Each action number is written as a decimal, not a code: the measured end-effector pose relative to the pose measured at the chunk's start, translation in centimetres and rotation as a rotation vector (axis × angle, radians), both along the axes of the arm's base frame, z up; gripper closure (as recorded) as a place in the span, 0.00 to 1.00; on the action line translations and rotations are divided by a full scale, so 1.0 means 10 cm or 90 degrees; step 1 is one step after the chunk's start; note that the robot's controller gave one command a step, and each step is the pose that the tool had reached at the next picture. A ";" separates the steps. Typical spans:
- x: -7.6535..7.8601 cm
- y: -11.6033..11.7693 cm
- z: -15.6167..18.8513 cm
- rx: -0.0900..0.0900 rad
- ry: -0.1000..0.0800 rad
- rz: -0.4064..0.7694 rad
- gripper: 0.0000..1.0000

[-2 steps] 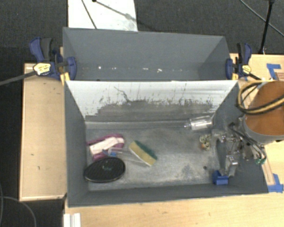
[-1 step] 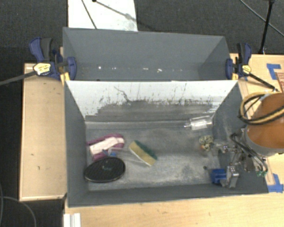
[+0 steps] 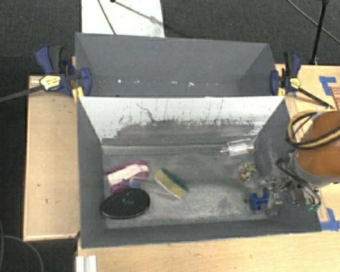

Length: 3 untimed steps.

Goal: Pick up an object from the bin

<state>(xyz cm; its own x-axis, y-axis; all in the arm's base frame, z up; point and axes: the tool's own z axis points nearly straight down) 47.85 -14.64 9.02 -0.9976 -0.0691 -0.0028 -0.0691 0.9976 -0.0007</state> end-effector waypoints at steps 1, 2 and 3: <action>0.16 0.39 1.21 -0.001 -0.006 -0.003 1.00; 0.14 0.38 1.16 0.000 0.000 -0.005 0.00; 0.21 0.04 0.10 0.001 0.005 -0.021 0.00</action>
Offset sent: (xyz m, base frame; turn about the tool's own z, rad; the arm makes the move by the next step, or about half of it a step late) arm 0.0135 0.0378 0.1160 0.0092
